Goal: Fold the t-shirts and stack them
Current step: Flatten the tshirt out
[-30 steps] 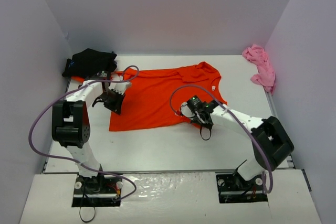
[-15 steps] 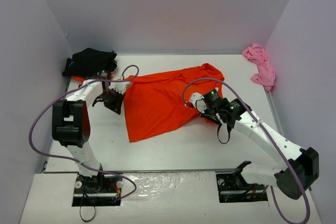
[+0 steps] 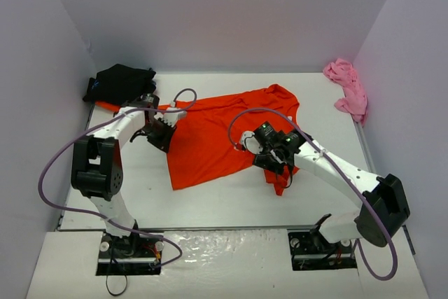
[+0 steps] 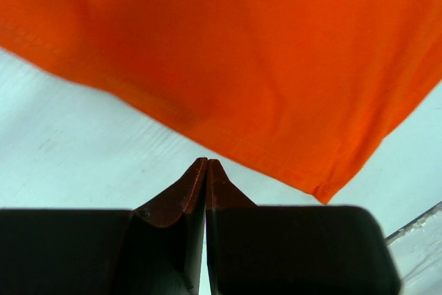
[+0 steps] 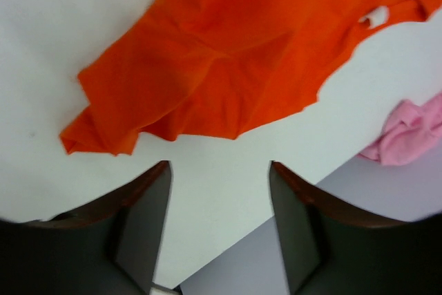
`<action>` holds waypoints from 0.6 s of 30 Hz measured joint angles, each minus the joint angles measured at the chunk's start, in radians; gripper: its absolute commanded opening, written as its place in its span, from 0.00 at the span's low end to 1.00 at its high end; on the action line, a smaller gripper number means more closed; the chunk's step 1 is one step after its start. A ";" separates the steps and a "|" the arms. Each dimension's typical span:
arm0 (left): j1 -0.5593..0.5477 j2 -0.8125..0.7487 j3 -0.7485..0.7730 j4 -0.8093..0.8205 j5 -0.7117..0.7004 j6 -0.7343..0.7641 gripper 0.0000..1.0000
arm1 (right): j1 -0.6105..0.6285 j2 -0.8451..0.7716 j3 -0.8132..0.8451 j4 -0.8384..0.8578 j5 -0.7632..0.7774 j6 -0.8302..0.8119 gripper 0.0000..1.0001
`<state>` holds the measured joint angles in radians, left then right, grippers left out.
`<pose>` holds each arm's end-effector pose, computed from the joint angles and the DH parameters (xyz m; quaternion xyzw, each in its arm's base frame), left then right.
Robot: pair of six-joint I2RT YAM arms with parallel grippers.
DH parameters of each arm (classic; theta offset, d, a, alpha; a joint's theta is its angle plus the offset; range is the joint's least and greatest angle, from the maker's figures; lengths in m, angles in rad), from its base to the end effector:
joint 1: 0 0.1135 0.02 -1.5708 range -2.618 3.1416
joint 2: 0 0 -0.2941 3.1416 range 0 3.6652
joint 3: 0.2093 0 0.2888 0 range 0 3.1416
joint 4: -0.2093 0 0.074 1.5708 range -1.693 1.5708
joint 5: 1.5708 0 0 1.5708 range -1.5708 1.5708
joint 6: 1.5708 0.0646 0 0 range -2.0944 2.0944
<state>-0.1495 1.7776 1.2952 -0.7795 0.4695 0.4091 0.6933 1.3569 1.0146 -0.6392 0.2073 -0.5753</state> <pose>0.3897 -0.0883 0.1981 0.2993 0.9139 -0.2085 0.1781 0.2547 0.1943 0.2485 -0.5398 0.7844 -0.0818 0.2942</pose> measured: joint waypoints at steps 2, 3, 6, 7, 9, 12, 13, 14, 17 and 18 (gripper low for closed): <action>-0.038 -0.004 0.008 -0.006 0.005 0.003 0.00 | -0.013 -0.005 0.011 0.036 0.038 -0.001 0.35; -0.057 -0.004 0.015 -0.009 0.010 0.004 0.00 | -0.028 -0.001 0.012 0.054 0.050 -0.001 0.26; -0.107 0.001 0.051 -0.028 0.029 0.007 0.00 | -0.082 0.045 0.011 0.089 0.068 -0.001 0.00; -0.119 0.010 0.069 -0.034 0.036 0.008 0.00 | -0.099 0.073 0.011 0.100 0.071 -0.003 0.00; -0.129 0.033 0.102 -0.039 0.049 0.009 0.00 | -0.126 0.128 0.010 0.119 0.075 -0.001 0.00; -0.131 0.067 0.118 -0.040 0.052 0.009 0.00 | -0.152 0.184 0.006 0.136 0.075 -0.002 0.00; -0.131 0.076 0.118 -0.041 0.051 0.009 0.00 | -0.157 0.191 0.004 0.141 0.074 -0.002 0.00; -0.131 0.082 0.116 -0.041 0.051 0.008 0.00 | -0.162 0.194 0.000 0.145 0.074 -0.002 0.00; -0.131 0.094 0.111 -0.042 0.057 0.007 0.00 | -0.170 0.195 -0.004 0.155 0.073 -0.002 0.00; -0.131 0.095 0.106 -0.042 0.060 0.007 0.00 | -0.173 0.195 -0.008 0.160 0.072 -0.002 0.00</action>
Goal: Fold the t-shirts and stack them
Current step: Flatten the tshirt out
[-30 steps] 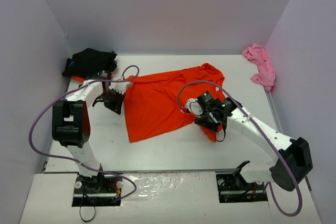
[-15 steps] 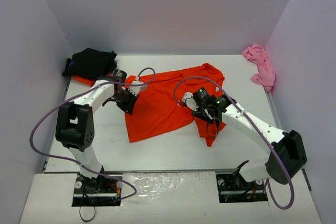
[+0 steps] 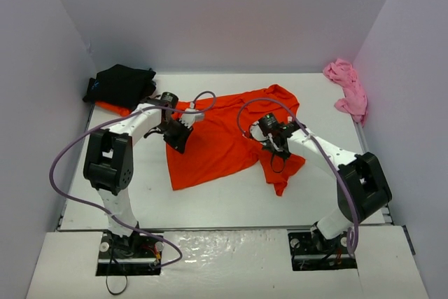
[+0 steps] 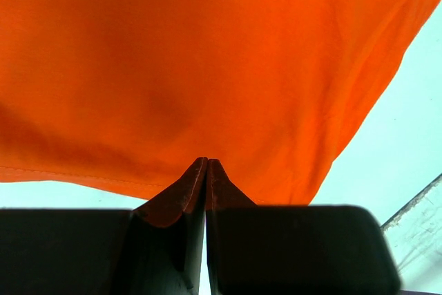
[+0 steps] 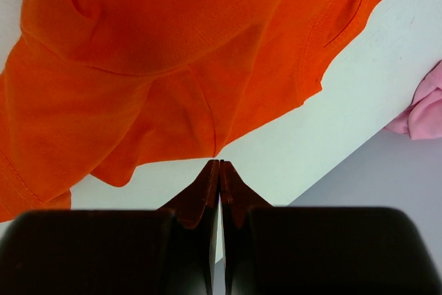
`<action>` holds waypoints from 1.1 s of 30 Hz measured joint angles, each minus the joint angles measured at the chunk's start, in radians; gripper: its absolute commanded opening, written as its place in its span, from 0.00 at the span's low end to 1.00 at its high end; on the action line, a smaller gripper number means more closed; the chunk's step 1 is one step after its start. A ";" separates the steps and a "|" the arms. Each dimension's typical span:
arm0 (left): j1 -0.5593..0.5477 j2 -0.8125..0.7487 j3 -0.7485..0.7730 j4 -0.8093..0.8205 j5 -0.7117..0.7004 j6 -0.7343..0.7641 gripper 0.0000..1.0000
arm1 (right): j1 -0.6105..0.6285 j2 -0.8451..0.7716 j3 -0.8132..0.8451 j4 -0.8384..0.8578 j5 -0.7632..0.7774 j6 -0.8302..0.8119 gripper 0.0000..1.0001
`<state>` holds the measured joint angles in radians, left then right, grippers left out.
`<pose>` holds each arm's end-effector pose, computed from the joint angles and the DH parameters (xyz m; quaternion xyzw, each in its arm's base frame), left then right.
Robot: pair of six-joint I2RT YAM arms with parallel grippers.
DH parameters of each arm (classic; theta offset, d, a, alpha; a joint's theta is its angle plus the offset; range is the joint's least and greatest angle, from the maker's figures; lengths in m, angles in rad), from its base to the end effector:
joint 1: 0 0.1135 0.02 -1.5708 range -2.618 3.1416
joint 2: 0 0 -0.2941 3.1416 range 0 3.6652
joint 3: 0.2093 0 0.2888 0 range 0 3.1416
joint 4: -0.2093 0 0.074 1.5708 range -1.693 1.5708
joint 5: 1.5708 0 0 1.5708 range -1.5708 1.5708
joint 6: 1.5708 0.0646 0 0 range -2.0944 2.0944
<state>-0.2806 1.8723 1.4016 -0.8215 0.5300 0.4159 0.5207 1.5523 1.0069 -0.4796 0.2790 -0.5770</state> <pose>0.3965 -0.1482 0.1950 0.3603 0.8860 -0.2497 0.1512 0.3193 0.1626 0.1960 -0.4655 0.8331 -0.1414 0.2630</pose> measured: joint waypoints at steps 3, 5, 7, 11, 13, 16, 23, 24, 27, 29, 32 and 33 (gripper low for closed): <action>0.000 0.002 -0.017 -0.007 0.013 0.000 0.00 | -0.005 0.007 -0.011 0.005 -0.008 0.000 0.00; 0.000 0.015 -0.020 -0.026 0.025 0.001 0.00 | -0.005 0.019 -0.020 0.005 -0.014 0.000 0.00; 0.000 0.042 -0.018 -0.052 0.044 0.010 0.00 | -0.005 0.034 -0.030 0.005 -0.023 0.000 0.00; 0.000 0.103 -0.021 -0.071 0.057 0.016 0.00 | -0.005 0.059 -0.052 0.000 -0.038 0.000 0.00; 0.000 0.115 -0.022 -0.075 0.062 0.015 0.00 | -0.007 0.071 -0.059 -0.001 -0.052 0.000 0.00; 0.000 0.117 -0.021 -0.085 0.062 0.015 0.00 | -0.011 0.099 -0.060 0.001 -0.071 0.000 0.00; 0.000 0.159 0.016 -0.143 0.068 0.015 0.00 | -0.011 0.204 -0.044 -0.012 -0.061 -0.011 0.00; 0.000 0.162 0.018 -0.151 0.068 0.017 0.00 | -0.011 0.207 -0.041 -0.014 -0.059 -0.013 0.00; 0.000 0.173 0.020 -0.182 0.069 0.020 0.00 | -0.013 0.209 -0.039 -0.016 -0.056 -0.023 0.00; 0.001 0.180 0.020 -0.205 0.068 0.020 0.00 | -0.019 0.210 -0.039 -0.015 -0.054 -0.027 0.00; 0.009 0.185 0.007 -0.235 0.065 0.020 0.00 | -0.036 0.210 -0.040 -0.014 -0.047 -0.035 0.00; 0.013 0.184 -0.005 -0.243 0.066 0.021 0.00 | -0.046 0.210 -0.041 -0.013 -0.045 -0.039 0.00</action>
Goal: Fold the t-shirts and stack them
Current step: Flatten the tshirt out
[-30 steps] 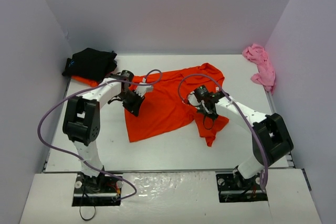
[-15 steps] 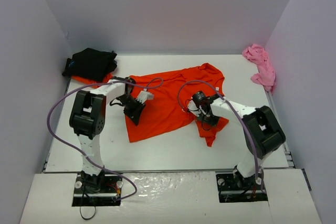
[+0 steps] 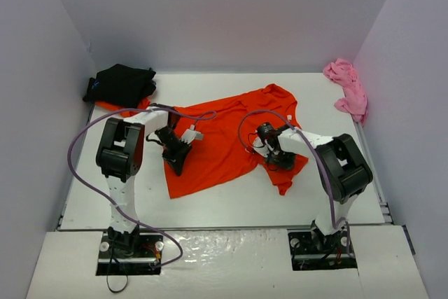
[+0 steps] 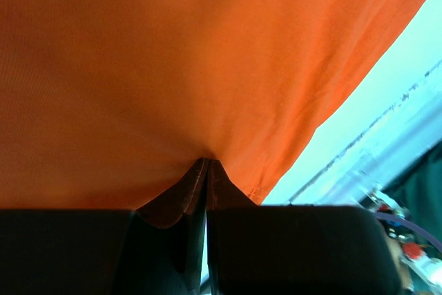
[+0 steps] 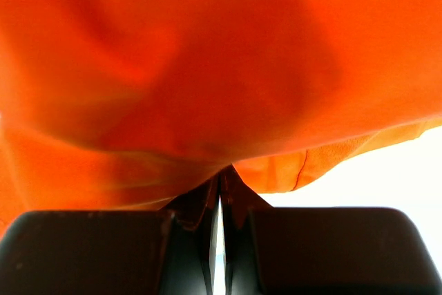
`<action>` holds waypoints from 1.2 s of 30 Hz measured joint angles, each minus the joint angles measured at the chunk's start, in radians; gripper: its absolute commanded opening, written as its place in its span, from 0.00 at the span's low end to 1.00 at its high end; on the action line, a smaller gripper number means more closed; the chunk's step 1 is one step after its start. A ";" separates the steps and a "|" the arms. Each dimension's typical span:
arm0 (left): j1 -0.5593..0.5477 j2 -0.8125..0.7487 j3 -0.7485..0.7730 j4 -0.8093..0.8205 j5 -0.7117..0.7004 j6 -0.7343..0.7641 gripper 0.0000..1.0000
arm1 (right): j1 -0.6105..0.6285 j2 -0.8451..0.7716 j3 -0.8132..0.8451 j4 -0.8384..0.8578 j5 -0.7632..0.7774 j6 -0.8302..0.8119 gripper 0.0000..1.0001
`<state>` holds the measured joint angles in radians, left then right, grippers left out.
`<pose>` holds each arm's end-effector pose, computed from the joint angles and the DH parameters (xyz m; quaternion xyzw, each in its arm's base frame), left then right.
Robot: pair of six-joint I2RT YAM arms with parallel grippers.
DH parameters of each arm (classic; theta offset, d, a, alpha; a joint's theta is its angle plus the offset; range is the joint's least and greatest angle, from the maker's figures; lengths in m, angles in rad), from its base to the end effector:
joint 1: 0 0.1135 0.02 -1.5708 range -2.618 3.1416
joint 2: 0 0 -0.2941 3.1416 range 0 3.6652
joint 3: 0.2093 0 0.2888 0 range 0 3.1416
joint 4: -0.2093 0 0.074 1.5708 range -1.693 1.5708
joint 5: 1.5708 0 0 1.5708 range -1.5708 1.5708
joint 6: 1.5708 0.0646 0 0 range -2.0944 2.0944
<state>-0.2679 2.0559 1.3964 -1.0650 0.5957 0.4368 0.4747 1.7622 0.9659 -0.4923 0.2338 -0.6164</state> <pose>0.3739 -0.1402 0.1220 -0.3078 -0.9024 0.2978 0.0485 0.3222 0.1487 0.1108 -0.4962 0.8491 -0.1251 0.1311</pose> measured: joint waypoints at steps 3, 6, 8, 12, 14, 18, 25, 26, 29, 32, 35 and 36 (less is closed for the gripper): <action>0.023 -0.019 -0.062 -0.027 -0.010 0.002 0.00 | -0.042 0.000 -0.004 0.003 0.009 -0.015 0.00; 0.076 -0.038 -0.113 -0.049 -0.034 0.009 0.00 | -0.088 0.000 -0.005 0.004 0.016 -0.031 0.00; 0.125 -0.042 -0.132 -0.065 -0.053 0.017 0.00 | -0.113 0.000 -0.005 0.005 0.019 -0.042 0.00; 0.234 -0.031 -0.130 -0.091 -0.086 0.034 0.00 | -0.144 0.000 -0.005 0.008 0.029 -0.064 0.00; 0.289 -0.018 -0.118 -0.109 -0.102 0.044 0.00 | -0.151 -0.001 -0.005 0.009 0.036 -0.075 0.00; 0.387 0.007 -0.068 -0.138 -0.145 0.081 0.00 | -0.159 -0.016 -0.005 0.005 0.048 -0.102 0.00; 0.429 -0.013 0.012 -0.104 -0.158 0.166 0.00 | -0.162 -0.100 0.015 -0.013 0.052 -0.127 0.00; 0.423 -0.028 0.012 -0.100 -0.149 0.172 0.00 | -0.162 -0.109 0.024 -0.014 0.051 -0.122 0.00; 0.399 -0.100 0.011 -0.093 -0.115 0.184 0.07 | -0.162 -0.143 0.056 -0.001 0.050 -0.109 0.00; 0.363 -0.205 0.014 -0.079 -0.079 0.181 0.21 | -0.158 -0.187 0.098 0.015 0.047 -0.090 0.03; 0.336 -0.304 0.060 -0.080 -0.037 0.175 0.34 | -0.140 -0.257 0.138 0.078 0.061 -0.081 0.41; 0.331 -0.325 0.086 -0.080 -0.026 0.170 0.35 | -0.130 -0.282 0.147 0.105 0.070 -0.078 0.26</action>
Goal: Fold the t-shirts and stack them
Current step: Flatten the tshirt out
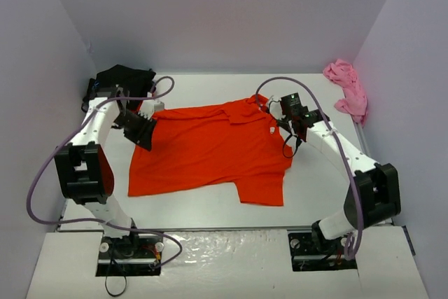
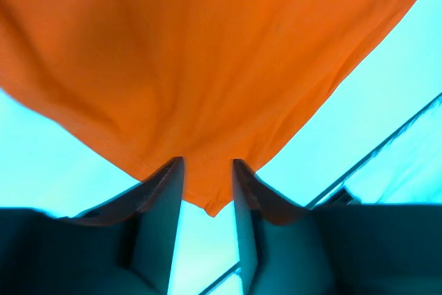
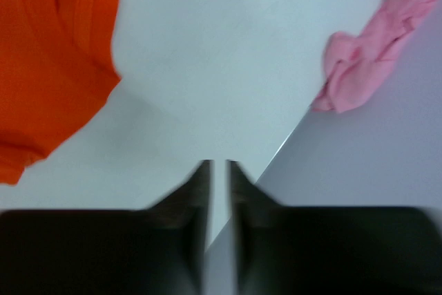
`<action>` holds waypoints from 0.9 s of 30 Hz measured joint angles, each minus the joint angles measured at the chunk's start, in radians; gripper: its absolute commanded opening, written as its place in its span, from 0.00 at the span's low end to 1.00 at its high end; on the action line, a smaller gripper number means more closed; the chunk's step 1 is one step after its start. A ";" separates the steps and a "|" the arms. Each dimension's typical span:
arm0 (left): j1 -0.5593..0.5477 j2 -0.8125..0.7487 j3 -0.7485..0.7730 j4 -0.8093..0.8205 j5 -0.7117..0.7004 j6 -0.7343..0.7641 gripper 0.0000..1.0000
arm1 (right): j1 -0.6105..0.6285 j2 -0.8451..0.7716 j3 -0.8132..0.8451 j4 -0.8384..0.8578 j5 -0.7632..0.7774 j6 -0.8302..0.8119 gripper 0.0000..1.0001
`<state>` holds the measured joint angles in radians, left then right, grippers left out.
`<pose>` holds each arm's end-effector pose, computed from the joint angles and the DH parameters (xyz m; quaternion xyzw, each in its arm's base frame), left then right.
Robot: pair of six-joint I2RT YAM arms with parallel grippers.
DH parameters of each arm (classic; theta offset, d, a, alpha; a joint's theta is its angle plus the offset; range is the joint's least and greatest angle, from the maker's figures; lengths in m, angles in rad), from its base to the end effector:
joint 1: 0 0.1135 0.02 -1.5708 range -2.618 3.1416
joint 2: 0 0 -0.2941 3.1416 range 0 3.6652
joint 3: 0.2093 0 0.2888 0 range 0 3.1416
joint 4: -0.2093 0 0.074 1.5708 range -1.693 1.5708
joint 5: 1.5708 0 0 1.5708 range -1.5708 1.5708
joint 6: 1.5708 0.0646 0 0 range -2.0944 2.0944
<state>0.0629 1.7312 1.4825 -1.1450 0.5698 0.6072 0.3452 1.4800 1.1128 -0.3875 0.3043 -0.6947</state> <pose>0.3796 -0.0110 0.2661 0.2809 0.9141 -0.2365 0.1722 0.3616 0.1095 0.2681 -0.3986 0.8173 -0.2052 0.3621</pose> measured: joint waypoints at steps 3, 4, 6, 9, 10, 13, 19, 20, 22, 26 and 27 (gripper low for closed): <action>-0.004 -0.027 0.090 0.007 0.015 -0.014 0.35 | 0.029 -0.042 0.047 0.040 0.019 0.005 0.32; -0.002 -0.021 0.121 0.018 0.010 -0.028 0.35 | 0.035 -0.034 0.070 0.046 0.022 0.010 0.41; 0.002 0.008 0.179 0.041 0.000 -0.053 0.35 | 0.041 0.006 0.118 0.057 0.028 0.019 0.39; 0.004 0.103 0.281 0.066 -0.022 -0.087 0.34 | 0.052 0.101 0.157 0.077 0.032 0.029 0.34; 0.004 0.144 0.315 0.076 -0.029 -0.096 0.34 | 0.058 0.134 0.160 0.076 0.035 0.031 0.23; 0.002 0.271 0.387 0.116 -0.054 -0.124 0.32 | 0.080 0.233 0.173 0.067 0.035 0.038 0.00; -0.022 0.379 0.398 0.147 -0.100 -0.153 0.00 | 0.097 0.354 0.227 0.058 0.030 0.040 0.00; -0.025 0.383 0.401 0.150 -0.106 -0.156 0.00 | 0.097 0.363 0.237 0.055 0.031 0.040 0.00; -0.031 0.387 0.421 0.160 -0.114 -0.168 0.00 | 0.097 0.369 0.254 0.055 0.032 0.040 0.00; -0.030 0.415 0.515 0.186 -0.129 -0.189 0.00 | 0.099 0.370 0.278 0.058 0.032 0.041 0.00; -0.028 0.429 0.549 0.193 -0.131 -0.196 0.00 | 0.101 0.370 0.279 0.059 0.032 0.042 0.00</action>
<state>0.0345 2.1599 2.0314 -0.9517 0.4389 0.4115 0.4465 1.8503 1.3922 -0.3287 0.3363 -0.6529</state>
